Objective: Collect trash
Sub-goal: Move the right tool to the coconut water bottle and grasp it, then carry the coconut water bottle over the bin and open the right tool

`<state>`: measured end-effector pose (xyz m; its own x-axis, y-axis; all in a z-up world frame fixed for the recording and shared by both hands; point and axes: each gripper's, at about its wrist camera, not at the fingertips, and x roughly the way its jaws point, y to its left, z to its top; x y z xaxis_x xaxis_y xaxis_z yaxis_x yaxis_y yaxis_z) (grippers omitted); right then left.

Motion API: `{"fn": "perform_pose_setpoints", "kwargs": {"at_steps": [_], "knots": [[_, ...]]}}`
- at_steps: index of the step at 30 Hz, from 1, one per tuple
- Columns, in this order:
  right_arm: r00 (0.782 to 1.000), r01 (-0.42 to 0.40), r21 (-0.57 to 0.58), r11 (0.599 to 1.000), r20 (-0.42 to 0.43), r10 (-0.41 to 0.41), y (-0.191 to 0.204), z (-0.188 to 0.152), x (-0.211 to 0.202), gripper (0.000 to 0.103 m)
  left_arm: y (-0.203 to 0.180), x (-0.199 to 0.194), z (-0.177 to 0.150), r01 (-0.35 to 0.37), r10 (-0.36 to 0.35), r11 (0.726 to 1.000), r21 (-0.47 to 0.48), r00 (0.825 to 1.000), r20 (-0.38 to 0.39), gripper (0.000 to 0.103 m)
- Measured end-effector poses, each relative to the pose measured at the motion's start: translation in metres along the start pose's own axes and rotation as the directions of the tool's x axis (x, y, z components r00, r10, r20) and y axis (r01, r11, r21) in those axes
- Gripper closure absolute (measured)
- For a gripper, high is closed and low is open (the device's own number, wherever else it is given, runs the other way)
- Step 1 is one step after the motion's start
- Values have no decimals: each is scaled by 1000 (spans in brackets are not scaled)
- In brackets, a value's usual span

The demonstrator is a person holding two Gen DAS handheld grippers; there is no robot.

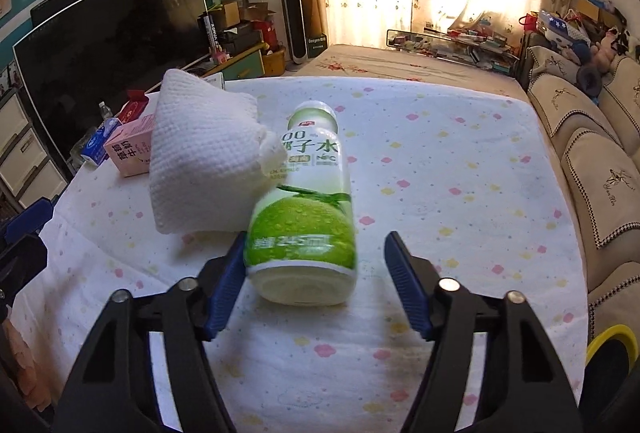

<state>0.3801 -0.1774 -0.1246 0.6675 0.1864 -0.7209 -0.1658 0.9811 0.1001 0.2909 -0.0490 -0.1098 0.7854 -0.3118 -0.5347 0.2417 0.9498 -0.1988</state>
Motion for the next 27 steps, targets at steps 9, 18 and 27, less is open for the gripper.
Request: {"fn": "perform_pose_setpoints", "kwargs": {"at_steps": [9,18,27], "knots": [[996,-4,-8,1000,87,5,-3,1,-53,53,1,4,-1,-5,5,1000,0,1000,-14,18],[983,-55,57,997,179,44,-23,-14,-123,53,-2,4,-1,-6,7,1000,9,1000,-15,18],[983,-68,119,991,178,46,-34,-30,-143,53,-2,5,-1,-7,8,1000,14,1000,-13,18]]}}
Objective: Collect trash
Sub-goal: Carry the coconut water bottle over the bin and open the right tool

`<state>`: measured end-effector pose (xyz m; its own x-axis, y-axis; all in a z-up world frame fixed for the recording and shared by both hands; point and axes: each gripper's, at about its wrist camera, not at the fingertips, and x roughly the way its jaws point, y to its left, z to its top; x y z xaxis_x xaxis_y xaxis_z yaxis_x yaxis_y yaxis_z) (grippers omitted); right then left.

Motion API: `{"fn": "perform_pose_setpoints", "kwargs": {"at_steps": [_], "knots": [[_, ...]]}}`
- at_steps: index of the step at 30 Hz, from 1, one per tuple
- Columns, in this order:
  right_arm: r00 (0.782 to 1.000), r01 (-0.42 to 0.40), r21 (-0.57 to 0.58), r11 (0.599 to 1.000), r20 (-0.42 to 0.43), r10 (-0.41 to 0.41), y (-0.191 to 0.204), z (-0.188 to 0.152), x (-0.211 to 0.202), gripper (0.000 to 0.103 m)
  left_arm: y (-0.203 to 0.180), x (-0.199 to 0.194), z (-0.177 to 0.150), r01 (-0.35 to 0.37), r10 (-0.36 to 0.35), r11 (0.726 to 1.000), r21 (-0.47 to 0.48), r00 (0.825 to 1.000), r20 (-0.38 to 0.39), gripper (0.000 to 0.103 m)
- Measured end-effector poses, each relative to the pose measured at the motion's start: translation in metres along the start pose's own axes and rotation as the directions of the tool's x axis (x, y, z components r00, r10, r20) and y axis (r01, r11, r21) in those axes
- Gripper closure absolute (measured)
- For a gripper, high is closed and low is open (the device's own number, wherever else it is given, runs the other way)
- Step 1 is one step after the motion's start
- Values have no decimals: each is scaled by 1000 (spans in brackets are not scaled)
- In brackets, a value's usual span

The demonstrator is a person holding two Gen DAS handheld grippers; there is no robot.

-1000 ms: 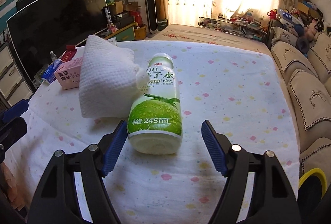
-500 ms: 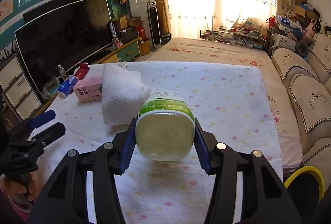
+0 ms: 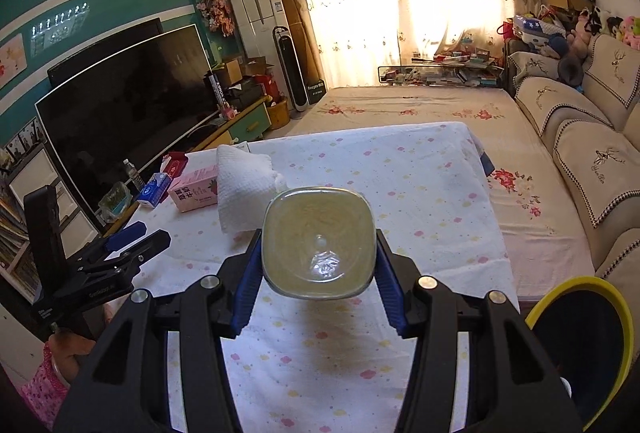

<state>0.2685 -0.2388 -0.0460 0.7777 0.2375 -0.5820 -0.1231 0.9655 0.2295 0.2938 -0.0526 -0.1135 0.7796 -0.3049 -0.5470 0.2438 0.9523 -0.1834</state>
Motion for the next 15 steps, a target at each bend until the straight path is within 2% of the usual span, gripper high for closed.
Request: {"fn": "perform_pose_setpoints", "kwargs": {"at_steps": [7,15], "knots": [[999,29,50,998,33,-31,-21,-2,-23,54,1,0,-1,4,-4,1000,0,1000,0,18],[983,163,140,977,63,-173,-79,-11,-69,54,-1,-2,-2,1,-1,1000,14,1000,-1,18]]}}
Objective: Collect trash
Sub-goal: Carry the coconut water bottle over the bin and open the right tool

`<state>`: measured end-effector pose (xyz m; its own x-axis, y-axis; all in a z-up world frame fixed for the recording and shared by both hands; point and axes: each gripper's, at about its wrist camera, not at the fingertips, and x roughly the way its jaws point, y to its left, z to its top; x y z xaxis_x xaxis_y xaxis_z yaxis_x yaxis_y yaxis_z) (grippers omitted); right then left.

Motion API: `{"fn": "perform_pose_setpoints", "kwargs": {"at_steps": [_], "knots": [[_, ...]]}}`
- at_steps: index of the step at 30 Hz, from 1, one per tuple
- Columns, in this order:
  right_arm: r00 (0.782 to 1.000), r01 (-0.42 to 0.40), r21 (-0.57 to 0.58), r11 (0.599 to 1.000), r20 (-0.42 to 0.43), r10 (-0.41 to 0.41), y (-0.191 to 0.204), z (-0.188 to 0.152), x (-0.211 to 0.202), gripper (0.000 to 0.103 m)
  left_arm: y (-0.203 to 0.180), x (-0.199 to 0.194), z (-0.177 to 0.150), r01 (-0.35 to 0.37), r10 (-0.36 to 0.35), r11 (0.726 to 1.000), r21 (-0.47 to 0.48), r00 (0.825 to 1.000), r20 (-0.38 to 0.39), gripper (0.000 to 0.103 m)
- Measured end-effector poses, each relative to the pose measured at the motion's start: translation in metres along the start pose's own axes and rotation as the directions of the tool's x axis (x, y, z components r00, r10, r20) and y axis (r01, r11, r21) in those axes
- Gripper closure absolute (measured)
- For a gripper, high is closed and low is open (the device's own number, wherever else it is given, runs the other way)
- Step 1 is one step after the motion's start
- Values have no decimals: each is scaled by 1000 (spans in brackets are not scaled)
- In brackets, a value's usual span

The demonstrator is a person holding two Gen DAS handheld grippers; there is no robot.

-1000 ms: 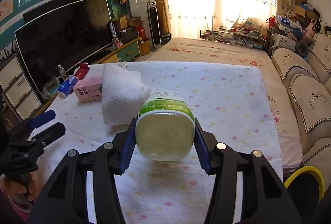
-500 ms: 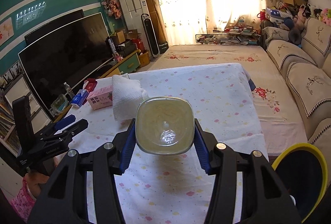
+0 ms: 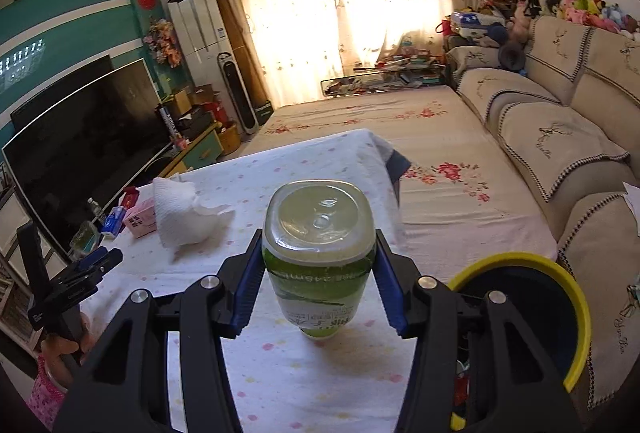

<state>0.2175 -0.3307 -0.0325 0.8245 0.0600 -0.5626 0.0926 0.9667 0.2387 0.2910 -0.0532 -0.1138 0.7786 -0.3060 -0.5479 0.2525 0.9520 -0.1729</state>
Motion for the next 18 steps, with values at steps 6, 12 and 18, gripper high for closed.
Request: {"fn": "perform_pose_setpoints", "kwargs": {"at_steps": [6,12,18], "knots": [[991,123,77,989,44,-126,-54,-5,-33,54,-1,4,-2,-5,5,1000,12,1000,-14,18],[968,248,150,957,-4,-250,-105,-17,-29,53,-4,6,-4,-8,8,1000,28,1000,-20,18],[955,295,165,941,-76,-286,-122,-29,-1,51,-5,7,-5,-10,11,999,39,1000,-29,18]]}}
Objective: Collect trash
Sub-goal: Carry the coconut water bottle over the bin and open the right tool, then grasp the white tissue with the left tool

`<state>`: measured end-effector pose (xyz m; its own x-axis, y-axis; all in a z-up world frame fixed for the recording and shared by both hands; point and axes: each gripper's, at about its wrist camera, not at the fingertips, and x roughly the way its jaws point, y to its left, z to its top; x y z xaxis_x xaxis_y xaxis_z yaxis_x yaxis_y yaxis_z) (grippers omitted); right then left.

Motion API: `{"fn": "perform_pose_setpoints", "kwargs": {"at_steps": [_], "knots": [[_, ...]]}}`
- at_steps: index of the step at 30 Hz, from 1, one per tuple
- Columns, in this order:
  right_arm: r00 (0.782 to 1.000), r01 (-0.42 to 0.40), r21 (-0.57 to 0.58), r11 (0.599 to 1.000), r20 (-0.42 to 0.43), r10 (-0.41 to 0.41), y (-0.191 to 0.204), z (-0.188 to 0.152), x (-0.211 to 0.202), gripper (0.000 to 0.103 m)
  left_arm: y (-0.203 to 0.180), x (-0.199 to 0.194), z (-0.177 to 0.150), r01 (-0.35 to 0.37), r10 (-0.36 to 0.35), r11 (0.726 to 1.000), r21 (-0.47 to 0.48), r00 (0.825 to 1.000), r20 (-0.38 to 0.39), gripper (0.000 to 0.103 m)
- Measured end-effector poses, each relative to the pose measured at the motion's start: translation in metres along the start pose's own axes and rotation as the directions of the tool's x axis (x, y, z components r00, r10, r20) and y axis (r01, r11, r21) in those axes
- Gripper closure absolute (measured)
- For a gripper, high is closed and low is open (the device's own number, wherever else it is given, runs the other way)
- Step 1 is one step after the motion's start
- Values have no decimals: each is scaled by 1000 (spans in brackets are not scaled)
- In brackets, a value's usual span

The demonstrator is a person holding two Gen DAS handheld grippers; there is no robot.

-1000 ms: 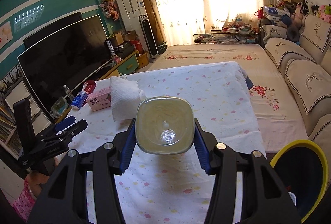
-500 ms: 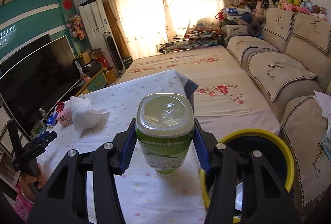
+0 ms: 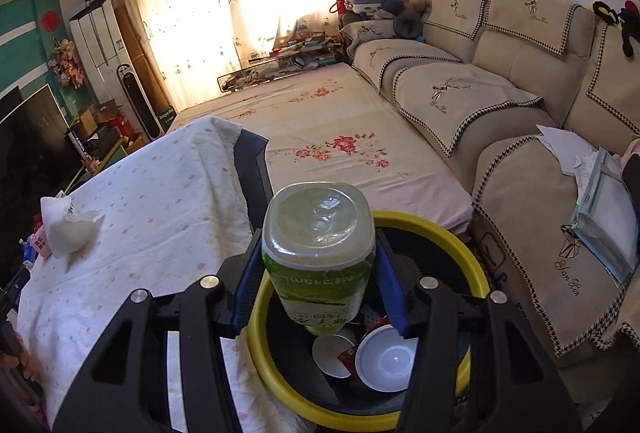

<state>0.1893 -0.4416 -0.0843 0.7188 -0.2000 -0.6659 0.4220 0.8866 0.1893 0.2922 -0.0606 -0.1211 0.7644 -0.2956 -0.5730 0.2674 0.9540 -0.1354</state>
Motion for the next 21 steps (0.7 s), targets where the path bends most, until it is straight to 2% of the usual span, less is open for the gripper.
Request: {"fn": "perform_pose_setpoints", "kwargs": {"at_steps": [4,8,13,16,21], "knots": [[1000,9,-14,1000,10,-8,10,-1,4,51,-1,0,1,3,-3,1000,5,1000,1,18],[999,-33,-38,999,35,35,31,7,-2,50,-2,0,1,10,-10,1000,8,1000,1,18],[988,-134,-95,986,66,141,85,29,-2,45,-4,0,1,10,-10,1000,19,1000,2,18],[971,-209,-139,968,88,222,131,43,4,41,-4,1,0,2,-2,1000,25,1000,0,18],[948,-278,-180,944,109,300,188,51,29,38,-4,5,-1,-5,5,1000,26,1000,-10,18]]}}
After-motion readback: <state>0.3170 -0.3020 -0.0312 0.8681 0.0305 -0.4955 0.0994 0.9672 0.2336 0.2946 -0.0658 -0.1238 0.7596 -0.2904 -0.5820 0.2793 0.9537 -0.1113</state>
